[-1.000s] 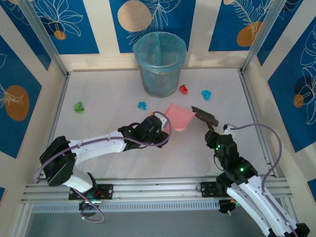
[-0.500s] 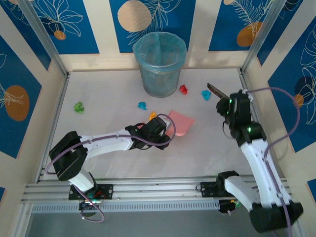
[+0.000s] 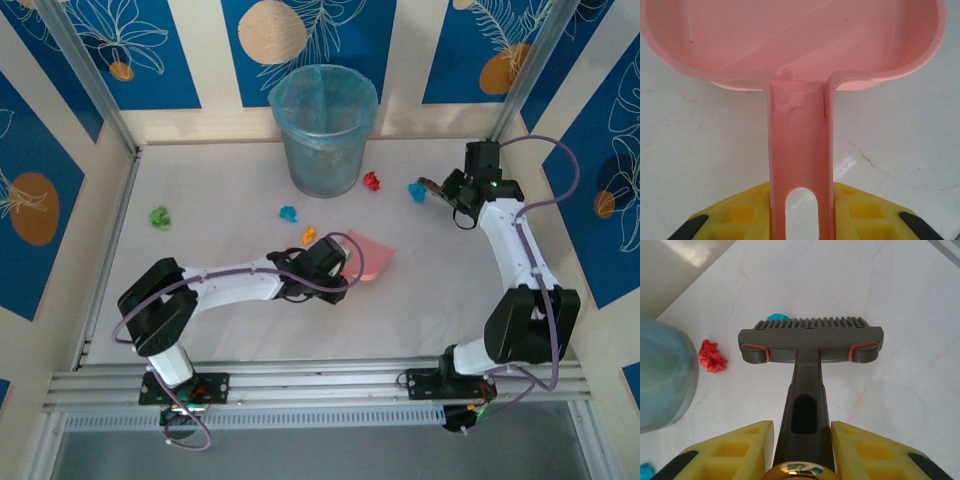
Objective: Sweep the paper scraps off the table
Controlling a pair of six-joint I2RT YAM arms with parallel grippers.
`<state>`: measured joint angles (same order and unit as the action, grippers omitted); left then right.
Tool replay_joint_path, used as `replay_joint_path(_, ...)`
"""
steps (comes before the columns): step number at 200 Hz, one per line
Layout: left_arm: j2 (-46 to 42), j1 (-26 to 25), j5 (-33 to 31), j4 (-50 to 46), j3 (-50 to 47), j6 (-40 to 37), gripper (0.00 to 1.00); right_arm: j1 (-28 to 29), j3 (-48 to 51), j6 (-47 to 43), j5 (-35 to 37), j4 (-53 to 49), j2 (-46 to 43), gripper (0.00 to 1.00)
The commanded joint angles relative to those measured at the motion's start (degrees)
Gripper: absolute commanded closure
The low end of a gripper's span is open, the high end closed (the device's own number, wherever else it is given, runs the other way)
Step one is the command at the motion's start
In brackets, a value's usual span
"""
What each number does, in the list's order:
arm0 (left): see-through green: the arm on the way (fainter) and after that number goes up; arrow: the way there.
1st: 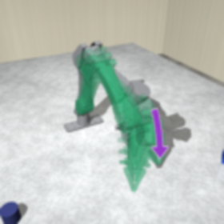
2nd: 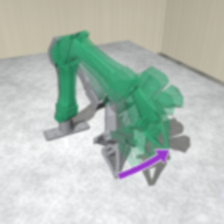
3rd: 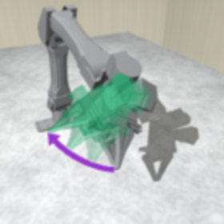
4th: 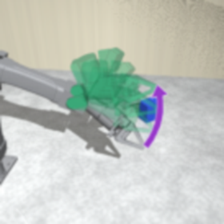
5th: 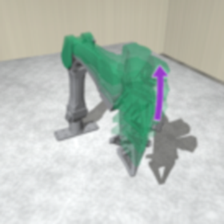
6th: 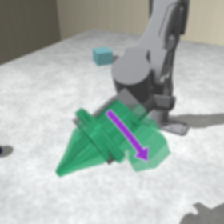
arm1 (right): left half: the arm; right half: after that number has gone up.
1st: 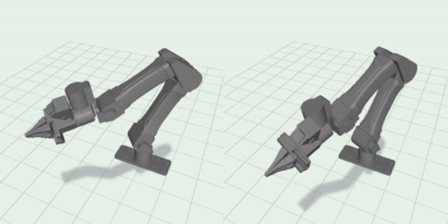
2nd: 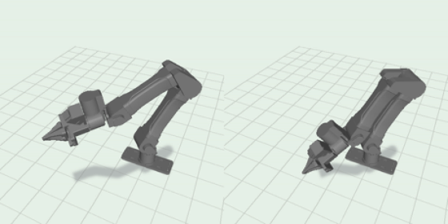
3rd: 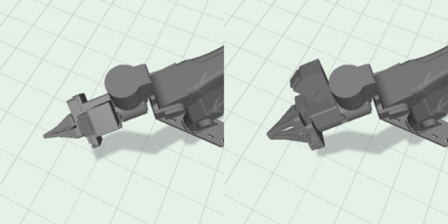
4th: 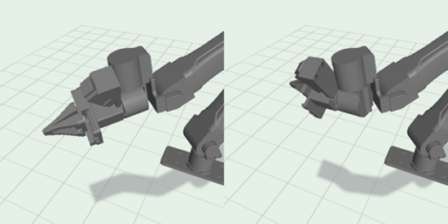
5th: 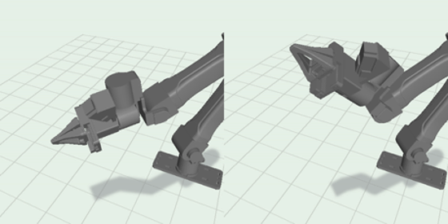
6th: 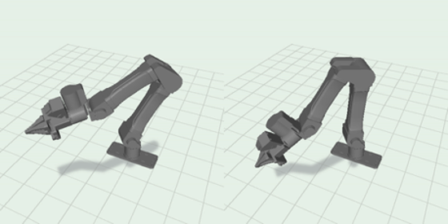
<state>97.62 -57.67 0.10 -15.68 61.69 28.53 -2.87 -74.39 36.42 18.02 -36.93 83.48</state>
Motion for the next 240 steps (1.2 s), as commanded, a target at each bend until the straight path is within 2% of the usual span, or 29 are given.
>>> replay_joint_path(1,0.91,-0.42,1.48,-1.54,2.23,-0.40,1.00,0.08,-2.54,-1.31,0.81,0.50,2.63,1.00)
replay_joint_path(49,1.23,-0.43,1.66,-2.87,3.02,-1.10,1.00,4.40,1.12,-2.92,4.78,-0.49,4.17,1.00)
replay_joint_path(86,2.82,-0.25,0.55,-3.75,3.79,-1.55,1.00,8.19,8.15,-3.18,6.99,-0.25,-0.78,1.00)
replay_joint_path(113,3.98,0.01,-0.06,-4.21,4.27,-1.55,1.00,11.12,13.61,-0.92,7.75,-2.02,-8.63,1.00)
replay_joint_path(132,4.05,0.10,-1.28,-5.07,4.58,-1.82,1.00,15.21,17.20,1.73,8.81,-3.68,-16.01,1.00)
replay_joint_path(154,3.30,0.19,-1.94,-5.19,4.34,-2.00,1.00,22.45,18.43,6.89,14.68,-8.63,-25.27,1.00)
replay_joint_path(167,3.10,0.19,-2.11,-5.08,4.23,-1.99,1.00,26.29,19.36,8.68,17.66,-7.92,-30.89,1.00)
replay_joint_path(188,3.25,0.19,-2.09,-5.02,4.25,-1.91,1.00,27.57,20.03,10.68,20.01,-5.73,-35.99,1.00)
replay_joint_path(206,4.09,0.19,-1.99,-5.07,4.55,-1.95,1.00,27.36,20.38,8.49,21.61,-1.97,-34.49,1.00)
replay_joint_path(240,5.87,0.23,-2.92,-5.77,5.45,-2.24,1.00,25.64,13.92,4.19,22.43,-2.08,-21.72,1.00)
